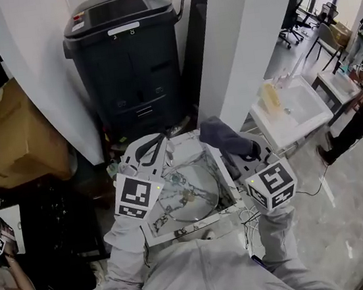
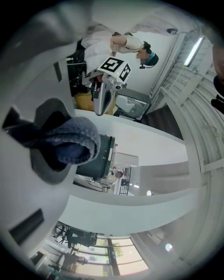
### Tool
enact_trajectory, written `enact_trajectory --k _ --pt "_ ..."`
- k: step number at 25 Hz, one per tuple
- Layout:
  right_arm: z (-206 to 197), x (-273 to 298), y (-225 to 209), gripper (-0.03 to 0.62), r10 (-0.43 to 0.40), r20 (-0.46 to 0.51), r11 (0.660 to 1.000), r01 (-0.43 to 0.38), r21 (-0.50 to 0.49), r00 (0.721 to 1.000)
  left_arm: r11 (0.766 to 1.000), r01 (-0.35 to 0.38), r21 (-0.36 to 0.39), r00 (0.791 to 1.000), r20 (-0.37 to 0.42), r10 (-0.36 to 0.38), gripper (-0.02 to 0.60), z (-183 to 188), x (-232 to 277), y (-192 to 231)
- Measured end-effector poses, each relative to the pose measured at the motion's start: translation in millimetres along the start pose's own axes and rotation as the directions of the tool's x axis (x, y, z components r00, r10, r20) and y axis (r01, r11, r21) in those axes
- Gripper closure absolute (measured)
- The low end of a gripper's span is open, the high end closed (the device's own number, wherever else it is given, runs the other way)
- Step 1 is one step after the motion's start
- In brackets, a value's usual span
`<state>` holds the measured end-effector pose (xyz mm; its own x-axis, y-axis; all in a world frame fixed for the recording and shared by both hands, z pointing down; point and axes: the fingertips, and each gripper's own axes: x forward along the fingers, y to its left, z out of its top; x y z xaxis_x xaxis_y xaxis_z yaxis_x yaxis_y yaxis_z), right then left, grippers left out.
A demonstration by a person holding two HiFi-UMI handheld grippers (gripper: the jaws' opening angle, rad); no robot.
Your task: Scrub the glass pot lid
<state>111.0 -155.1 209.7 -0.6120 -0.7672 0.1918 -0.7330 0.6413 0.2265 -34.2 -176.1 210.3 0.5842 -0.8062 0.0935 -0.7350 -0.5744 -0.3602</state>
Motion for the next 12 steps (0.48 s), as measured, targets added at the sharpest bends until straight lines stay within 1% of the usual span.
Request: enact_trajectory --k 7,12 --pt "26.7 -12.6 -5.0 0.531 -0.001 0.048 1.000 0.002 -0.031 0.999 0.999 -0.011 0.032 0.999 0.047 0.009 0.555 29.8 1.5 0.1" --pt "25.9 -12.7 -5.8 0.531 -0.001 0.046 0.999 0.004 -0.047 0.999 0.999 -0.011 0.045 0.998 0.060 0.009 0.555 35.0 4.3 -2.6"
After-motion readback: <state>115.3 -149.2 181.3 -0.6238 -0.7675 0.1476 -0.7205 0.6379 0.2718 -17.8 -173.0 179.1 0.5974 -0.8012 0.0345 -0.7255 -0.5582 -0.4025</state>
